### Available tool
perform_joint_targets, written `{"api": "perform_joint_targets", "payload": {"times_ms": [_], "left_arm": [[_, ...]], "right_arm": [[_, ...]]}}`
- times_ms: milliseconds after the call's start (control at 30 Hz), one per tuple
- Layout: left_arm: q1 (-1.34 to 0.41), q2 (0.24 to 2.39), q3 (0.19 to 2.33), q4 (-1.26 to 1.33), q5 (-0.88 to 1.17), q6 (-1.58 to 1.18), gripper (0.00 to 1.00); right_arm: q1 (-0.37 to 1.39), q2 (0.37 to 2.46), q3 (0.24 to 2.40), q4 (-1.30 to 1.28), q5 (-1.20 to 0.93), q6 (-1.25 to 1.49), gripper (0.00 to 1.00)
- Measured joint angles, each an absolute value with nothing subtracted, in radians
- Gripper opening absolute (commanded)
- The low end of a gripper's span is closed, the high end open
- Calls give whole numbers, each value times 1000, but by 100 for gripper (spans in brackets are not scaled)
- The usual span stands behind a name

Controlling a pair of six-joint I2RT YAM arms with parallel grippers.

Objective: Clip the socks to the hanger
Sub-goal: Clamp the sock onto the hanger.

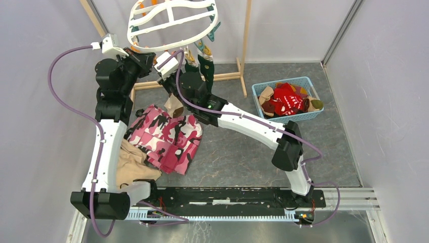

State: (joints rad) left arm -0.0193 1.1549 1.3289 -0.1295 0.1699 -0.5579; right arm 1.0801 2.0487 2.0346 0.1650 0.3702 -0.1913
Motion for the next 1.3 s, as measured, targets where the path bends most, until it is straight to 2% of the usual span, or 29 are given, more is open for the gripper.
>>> {"api": "perform_joint_targets", "payload": {"times_ms": [367, 433, 600, 667, 833, 900, 1033, 1300], "left_arm": [[-19, 1155, 1329, -129, 176, -559, 5], [-19, 1155, 1329, -129, 179, -559, 13], [-19, 1155, 1330, -133, 185, -568, 41], [-19, 1156, 1330, -141, 185, -580, 48], [-19, 1156, 1330, -164, 184, -594, 55], [-19, 1156, 1330, -169, 182, -598, 59], [-19, 1150, 1330, -187, 167, -599, 66], [-19, 1084, 1325, -208, 131, -598, 70]], "right_arm": [[1080, 2049, 2035, 210, 385, -260, 0], [1080, 2049, 2034, 213, 384, -265, 0], [1080, 2049, 2031, 217, 384, -272, 0], [1080, 2049, 2029, 217, 384, -277, 0], [1080, 2049, 2011, 224, 384, -279, 0], [1080, 2049, 2002, 224, 385, -282, 4], [1080, 2049, 1992, 223, 385, -286, 19], [1078, 2043, 1985, 202, 368, -277, 43]]}}
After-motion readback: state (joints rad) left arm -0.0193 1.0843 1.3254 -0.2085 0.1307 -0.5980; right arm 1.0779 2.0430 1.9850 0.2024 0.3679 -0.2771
